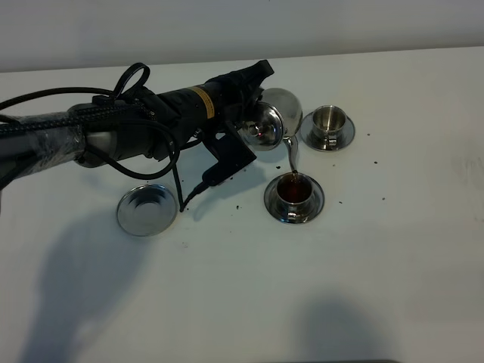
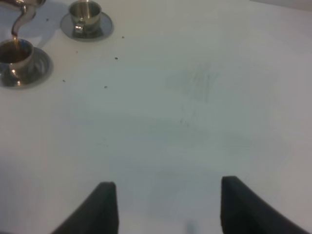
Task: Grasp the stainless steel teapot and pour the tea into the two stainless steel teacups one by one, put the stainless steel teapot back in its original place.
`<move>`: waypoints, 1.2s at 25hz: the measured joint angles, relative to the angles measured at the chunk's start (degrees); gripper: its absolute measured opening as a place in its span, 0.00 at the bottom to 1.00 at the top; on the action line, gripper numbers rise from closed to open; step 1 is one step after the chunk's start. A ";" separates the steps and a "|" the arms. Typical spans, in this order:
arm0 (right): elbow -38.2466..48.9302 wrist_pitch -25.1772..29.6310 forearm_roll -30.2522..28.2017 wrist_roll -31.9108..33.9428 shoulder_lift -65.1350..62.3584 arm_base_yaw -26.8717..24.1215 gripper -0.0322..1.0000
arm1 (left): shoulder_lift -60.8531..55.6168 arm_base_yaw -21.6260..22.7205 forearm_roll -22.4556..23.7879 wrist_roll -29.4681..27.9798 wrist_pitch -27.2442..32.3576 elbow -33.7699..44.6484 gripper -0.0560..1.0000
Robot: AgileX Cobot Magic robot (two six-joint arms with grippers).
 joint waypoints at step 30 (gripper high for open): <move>0.00 0.00 0.00 0.00 0.00 0.00 0.47 | 0.13 3.41 -1.68 -62.26 22.41 -10.67 0.27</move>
